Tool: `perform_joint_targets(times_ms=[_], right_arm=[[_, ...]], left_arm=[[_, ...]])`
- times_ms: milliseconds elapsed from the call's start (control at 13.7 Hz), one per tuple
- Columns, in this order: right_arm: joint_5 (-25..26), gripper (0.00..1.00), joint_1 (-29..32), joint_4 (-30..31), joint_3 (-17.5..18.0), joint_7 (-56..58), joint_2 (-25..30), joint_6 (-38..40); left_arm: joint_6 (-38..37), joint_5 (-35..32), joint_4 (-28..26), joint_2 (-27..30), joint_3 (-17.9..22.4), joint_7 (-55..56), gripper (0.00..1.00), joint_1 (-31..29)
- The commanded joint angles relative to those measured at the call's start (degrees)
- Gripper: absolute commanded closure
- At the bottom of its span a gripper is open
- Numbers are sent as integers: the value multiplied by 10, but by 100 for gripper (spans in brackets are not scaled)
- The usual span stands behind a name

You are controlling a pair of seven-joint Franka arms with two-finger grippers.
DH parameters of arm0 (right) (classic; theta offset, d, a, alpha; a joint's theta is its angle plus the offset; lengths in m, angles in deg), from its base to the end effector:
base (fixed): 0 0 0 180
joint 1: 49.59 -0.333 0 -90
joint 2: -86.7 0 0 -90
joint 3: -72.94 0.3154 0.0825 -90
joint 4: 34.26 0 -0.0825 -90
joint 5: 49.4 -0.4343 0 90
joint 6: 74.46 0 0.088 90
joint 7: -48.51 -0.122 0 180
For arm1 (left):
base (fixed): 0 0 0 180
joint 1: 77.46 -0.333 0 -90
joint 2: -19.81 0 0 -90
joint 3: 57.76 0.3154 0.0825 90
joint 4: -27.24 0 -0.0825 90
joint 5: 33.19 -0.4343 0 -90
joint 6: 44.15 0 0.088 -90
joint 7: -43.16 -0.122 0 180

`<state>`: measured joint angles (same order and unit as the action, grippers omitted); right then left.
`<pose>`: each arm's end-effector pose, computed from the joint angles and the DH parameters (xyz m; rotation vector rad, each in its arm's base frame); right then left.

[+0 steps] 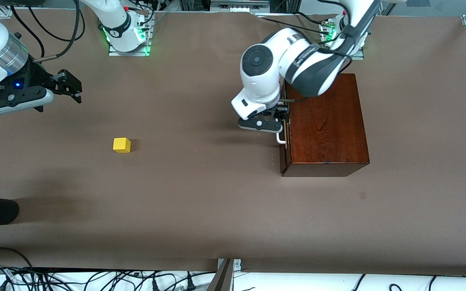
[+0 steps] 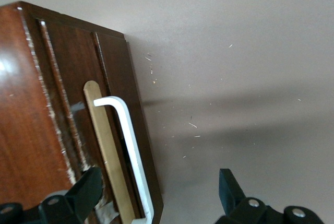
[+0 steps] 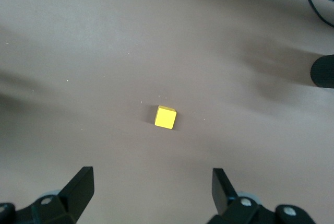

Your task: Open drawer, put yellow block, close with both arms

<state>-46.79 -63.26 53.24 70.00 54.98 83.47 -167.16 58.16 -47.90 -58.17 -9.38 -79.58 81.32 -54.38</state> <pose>0.6175 0.1124 0.6015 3.0588 0.4649 0.0561 0.5483 -0.4617 0.3447 -2.9672 0.2483 0.1373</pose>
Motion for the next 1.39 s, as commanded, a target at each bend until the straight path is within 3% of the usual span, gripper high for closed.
perform_joint_targets(times_ms=[0,658,1315], right_arm=[[-6,0,1,-8,0,-2,2,5],[-6,0,1,-8,1,-2,2,4],[-6,0,1,-8,0,-2,1,4]], left_arm=[[1,-13,6,-15,4,6,0,-6],[4,-37,-64,-15,4,25,0,1],[32,-74,-72,-46,3,76,0,25]])
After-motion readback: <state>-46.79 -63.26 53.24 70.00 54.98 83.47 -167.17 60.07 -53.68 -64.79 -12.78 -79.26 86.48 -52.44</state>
